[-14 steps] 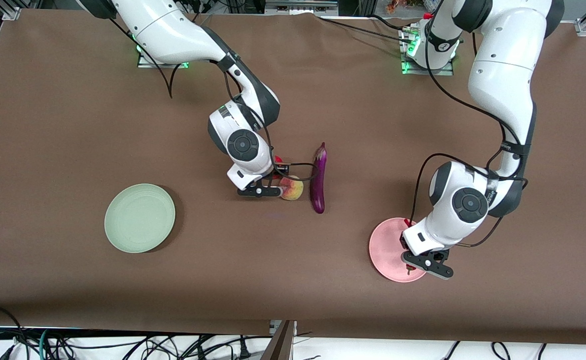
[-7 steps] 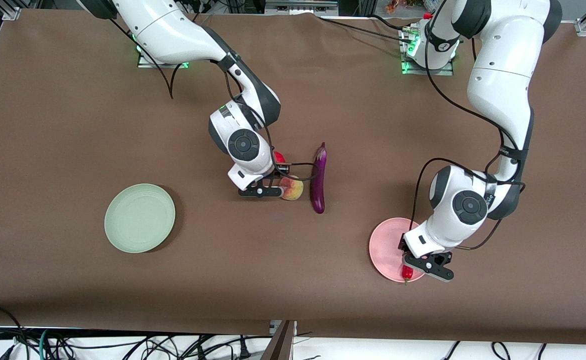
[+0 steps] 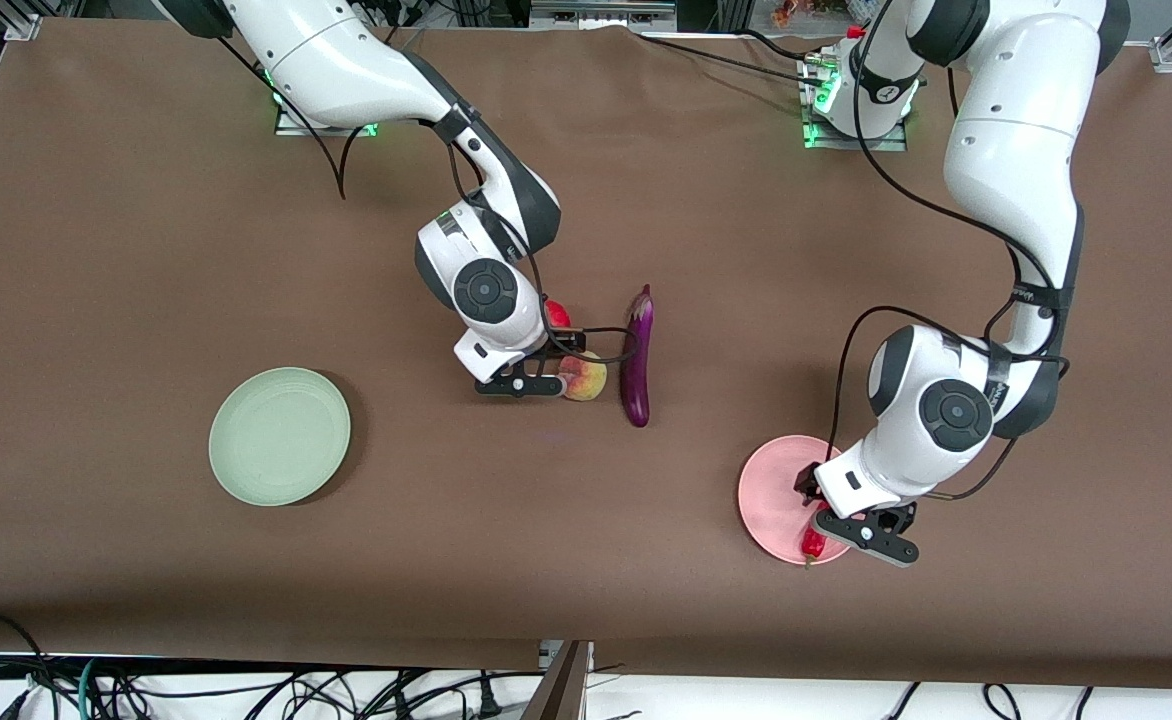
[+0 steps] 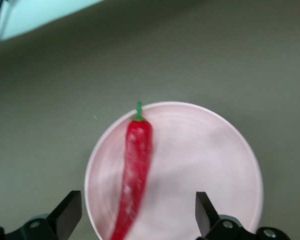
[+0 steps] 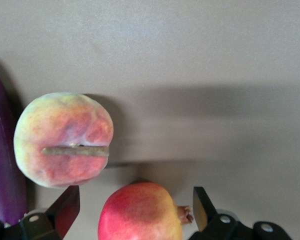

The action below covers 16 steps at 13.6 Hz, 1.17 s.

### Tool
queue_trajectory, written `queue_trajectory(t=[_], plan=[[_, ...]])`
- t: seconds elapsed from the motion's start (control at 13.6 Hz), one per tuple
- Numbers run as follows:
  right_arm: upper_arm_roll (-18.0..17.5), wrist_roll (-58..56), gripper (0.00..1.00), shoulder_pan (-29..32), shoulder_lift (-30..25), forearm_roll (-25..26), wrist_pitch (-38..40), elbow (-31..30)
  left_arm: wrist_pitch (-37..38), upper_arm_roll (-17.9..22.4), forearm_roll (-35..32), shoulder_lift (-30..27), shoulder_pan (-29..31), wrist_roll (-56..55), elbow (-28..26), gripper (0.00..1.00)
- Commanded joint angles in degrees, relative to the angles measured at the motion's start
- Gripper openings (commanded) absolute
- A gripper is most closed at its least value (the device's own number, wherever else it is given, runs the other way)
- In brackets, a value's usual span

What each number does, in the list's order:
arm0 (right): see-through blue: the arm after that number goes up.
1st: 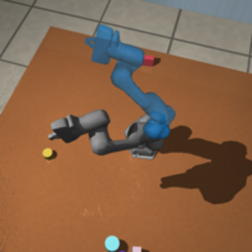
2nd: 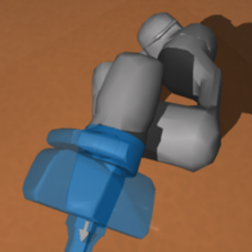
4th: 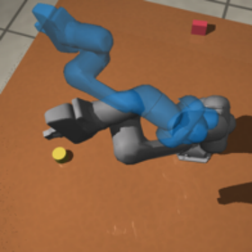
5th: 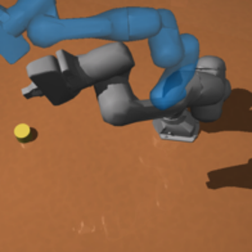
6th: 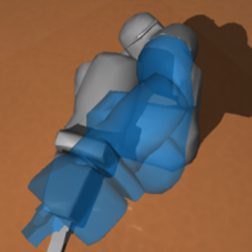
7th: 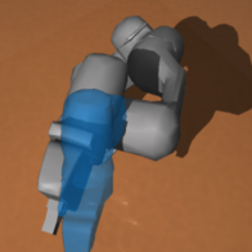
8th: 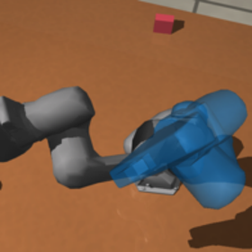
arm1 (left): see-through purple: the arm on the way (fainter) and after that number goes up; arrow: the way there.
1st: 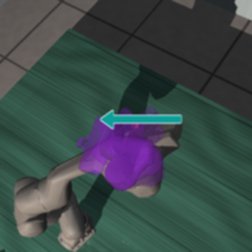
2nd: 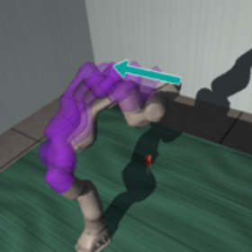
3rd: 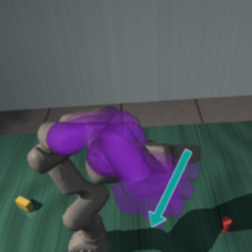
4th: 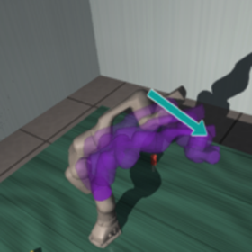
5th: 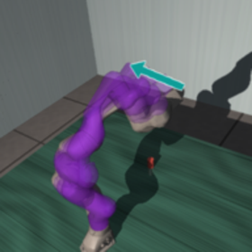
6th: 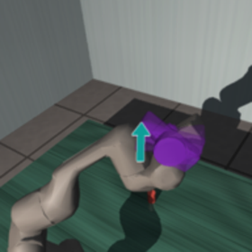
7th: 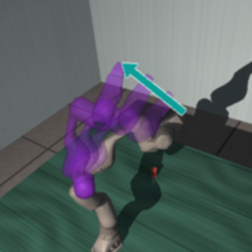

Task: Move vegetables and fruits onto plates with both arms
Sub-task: 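Lower the red chili onto the pink plate and open the left gripper, then carry the pomegranate with the right gripper while the left gripper reaches the eggplant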

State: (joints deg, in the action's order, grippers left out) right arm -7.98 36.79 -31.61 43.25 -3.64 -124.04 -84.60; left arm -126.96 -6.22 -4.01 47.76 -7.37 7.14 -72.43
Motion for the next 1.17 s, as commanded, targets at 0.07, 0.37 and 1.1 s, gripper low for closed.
queue_trajectory(t=[0.07, 0.37, 1.1], plan=[[0.07, -0.32, 1.00, -1.61, -0.19, -0.49, 2.04, -0.21, 11.80, -0.46, 9.18, -4.34, -0.19, 0.24, -1.14, 1.00], [0.07, -0.23, 1.00, -1.87, -0.01, -0.49, 4.50, -0.65, 19.72, -1.25, 9.46, -5.92, -0.28, 0.33, -1.66, 1.00], [0.24, -1.63, 0.33, -2.31, 1.13, 1.45, 3.98, -0.57, 22.46, -1.25, 9.46, -6.71, -0.10, 0.77, -1.75, 1.00]])
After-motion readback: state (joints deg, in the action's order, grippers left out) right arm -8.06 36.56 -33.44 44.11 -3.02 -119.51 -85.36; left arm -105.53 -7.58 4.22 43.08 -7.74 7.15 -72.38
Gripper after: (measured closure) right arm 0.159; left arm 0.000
